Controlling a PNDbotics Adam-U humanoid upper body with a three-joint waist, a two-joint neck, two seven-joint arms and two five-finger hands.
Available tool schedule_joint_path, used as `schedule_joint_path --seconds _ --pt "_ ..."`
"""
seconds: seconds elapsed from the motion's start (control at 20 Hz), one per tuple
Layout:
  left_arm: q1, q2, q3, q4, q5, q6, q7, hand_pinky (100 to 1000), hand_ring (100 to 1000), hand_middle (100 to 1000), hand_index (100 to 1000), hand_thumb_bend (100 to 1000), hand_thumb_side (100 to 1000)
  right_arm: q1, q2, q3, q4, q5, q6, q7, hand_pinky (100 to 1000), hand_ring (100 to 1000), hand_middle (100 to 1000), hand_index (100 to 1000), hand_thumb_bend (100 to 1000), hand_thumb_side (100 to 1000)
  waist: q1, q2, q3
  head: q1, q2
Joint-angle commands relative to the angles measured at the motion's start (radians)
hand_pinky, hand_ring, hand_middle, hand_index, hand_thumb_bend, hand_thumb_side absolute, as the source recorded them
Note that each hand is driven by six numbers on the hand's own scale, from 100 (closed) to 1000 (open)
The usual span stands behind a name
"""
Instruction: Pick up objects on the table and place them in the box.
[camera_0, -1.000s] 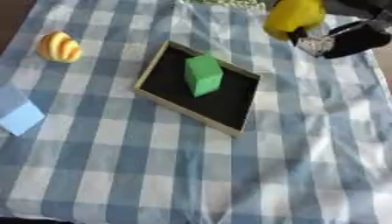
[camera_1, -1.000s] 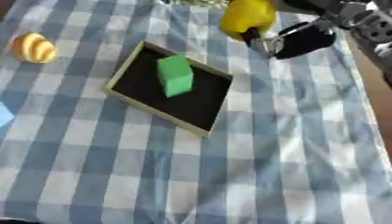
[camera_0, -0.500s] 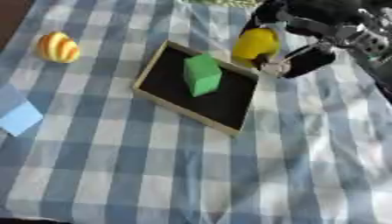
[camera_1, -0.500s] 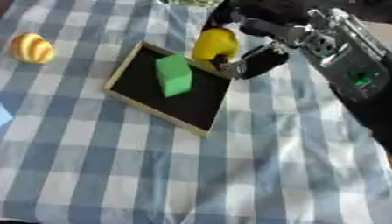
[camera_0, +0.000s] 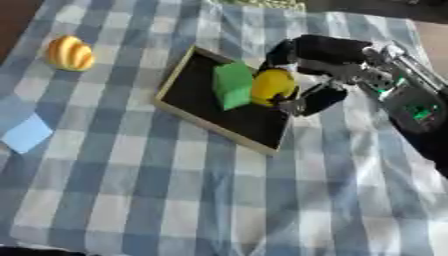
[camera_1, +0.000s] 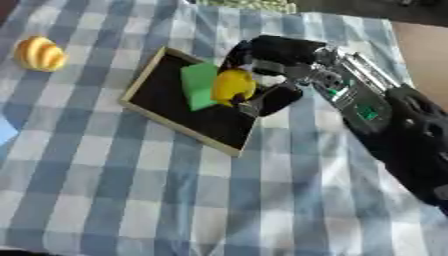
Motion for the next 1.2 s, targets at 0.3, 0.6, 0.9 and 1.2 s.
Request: schedule_joint_path --seconds 0.3,0.6,0.9,1.2 --pt "-0.013 0.019 0.0 -0.015 0.006 0.001 -0.003 1000 798 751 849 100 623 -0.002 -0.017 -0.007 -0.006 0.067 -0.031 0.084 911 921 850 951 100 314 0.006 -0.013 -0.002 0.002 -0.005" --pt "-0.011 0.018 0.001 -0.015 0.006 0.002 -0.003 1000 799 752 850 100 624 0.007 -0.035 -0.026 -0.043 0.081 -0.014 0.066 962 983 897 998 100 296 0.005 -0.015 -0.007 0.006 -0.006" --pt "-0.01 0.016 0.002 -0.015 0.006 0.004 -0.002 1000 801 753 851 100 626 0.022 -0.053 -0.039 -0.081 0.04 -0.018 0.037 981 994 912 1000 100 415 0.003 -0.017 -0.015 0.01 -0.007" --pt "-0.009 0.016 0.003 -0.015 0.006 0.004 -0.002 1000 802 753 851 100 625 0.031 -0.062 -0.062 -0.081 0.01 -0.022 0.023 976 977 886 1000 100 303 0.003 -0.017 -0.017 0.013 -0.007"
